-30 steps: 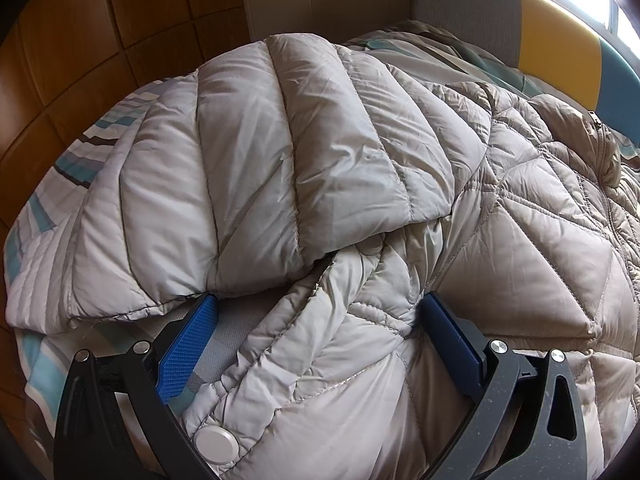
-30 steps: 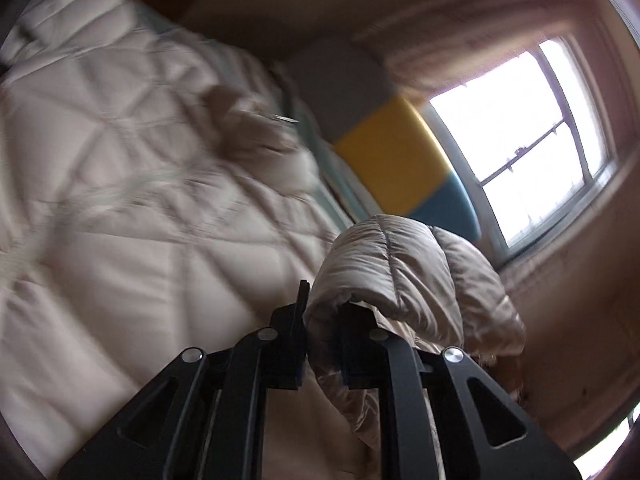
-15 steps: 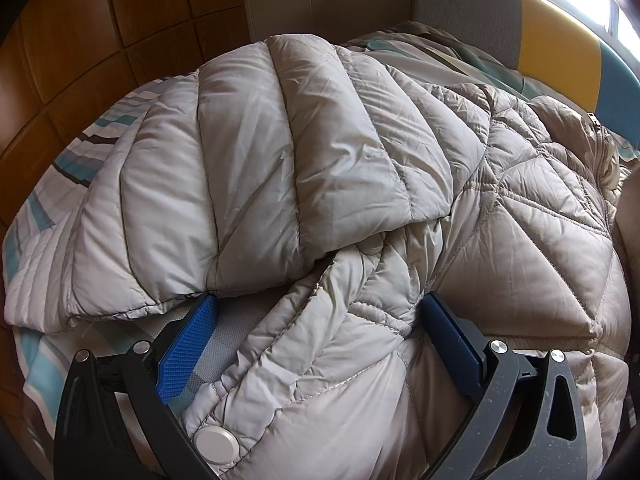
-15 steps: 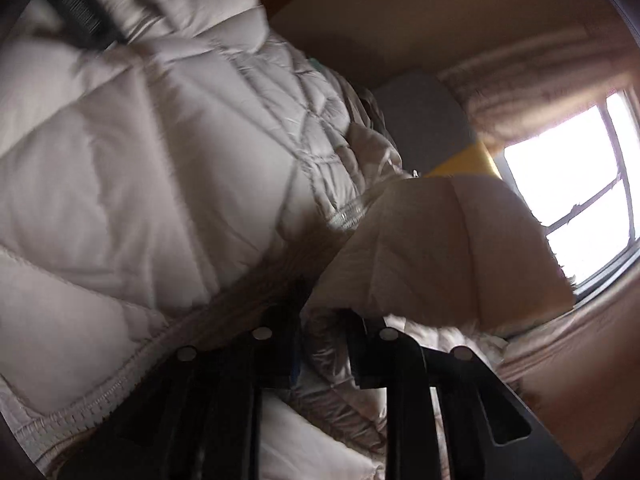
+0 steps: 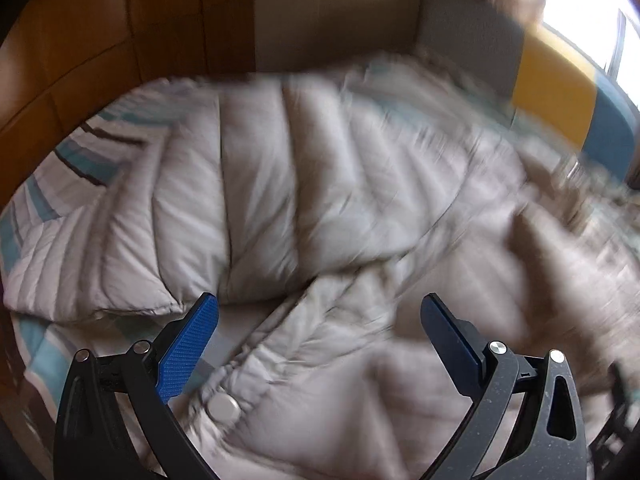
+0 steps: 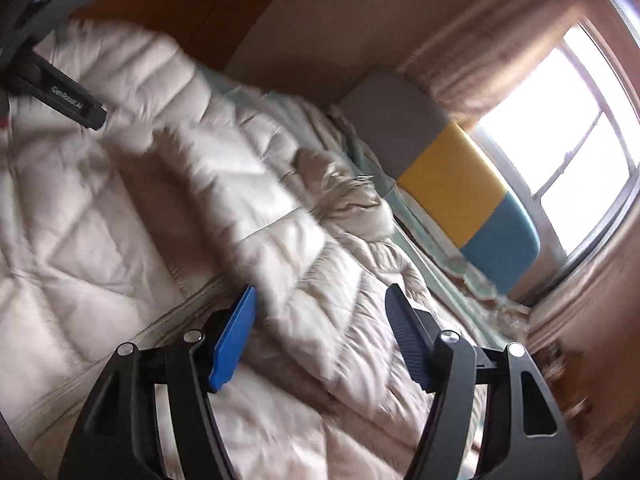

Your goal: Fold large clothes

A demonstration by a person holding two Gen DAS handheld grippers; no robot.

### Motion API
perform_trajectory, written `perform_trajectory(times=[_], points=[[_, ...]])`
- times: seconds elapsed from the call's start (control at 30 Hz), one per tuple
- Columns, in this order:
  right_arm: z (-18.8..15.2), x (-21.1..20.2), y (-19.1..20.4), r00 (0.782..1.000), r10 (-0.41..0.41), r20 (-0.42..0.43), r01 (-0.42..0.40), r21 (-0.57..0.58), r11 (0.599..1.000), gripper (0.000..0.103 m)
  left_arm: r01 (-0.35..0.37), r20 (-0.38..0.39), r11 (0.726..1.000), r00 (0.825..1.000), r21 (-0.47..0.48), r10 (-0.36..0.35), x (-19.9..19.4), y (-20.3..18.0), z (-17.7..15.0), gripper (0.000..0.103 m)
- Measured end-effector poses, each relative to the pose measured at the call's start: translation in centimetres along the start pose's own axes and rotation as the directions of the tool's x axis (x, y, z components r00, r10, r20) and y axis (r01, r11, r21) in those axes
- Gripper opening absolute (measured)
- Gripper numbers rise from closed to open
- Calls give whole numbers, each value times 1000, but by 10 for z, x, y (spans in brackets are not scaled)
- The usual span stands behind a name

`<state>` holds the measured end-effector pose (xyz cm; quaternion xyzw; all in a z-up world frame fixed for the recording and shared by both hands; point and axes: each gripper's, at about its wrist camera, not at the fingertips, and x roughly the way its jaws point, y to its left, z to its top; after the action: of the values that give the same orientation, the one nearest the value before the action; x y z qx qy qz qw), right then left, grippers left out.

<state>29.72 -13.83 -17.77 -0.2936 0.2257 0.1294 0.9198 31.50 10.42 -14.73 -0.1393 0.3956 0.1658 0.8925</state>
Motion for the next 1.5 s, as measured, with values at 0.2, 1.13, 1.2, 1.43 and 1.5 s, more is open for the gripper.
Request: perform_trajectory(times=[0.2, 1.13, 1.2, 1.43, 1.5], points=[[-13, -12, -61, 997, 65, -33, -48, 377, 925, 65, 134, 101, 977, 983, 165, -152, -44, -82, 0, 100], [-78, 113, -158, 937, 87, -337, 181, 684, 707, 35, 127, -67, 938, 992, 324, -111, 62, -140, -27, 100], [-79, 112, -158, 939, 83, -334, 181, 684, 706, 35, 121, -66, 937, 992, 327, -105, 59, -139, -27, 100], [-78, 111, -156, 940, 71, -334, 186, 677, 712, 36, 142, 16, 957, 988, 255, -151, 9, -153, -10, 100], [-78, 109, -155, 941, 71, -332, 186, 679, 710, 36, 126, 15, 946, 991, 299, -137, 12, -168, -6, 100]])
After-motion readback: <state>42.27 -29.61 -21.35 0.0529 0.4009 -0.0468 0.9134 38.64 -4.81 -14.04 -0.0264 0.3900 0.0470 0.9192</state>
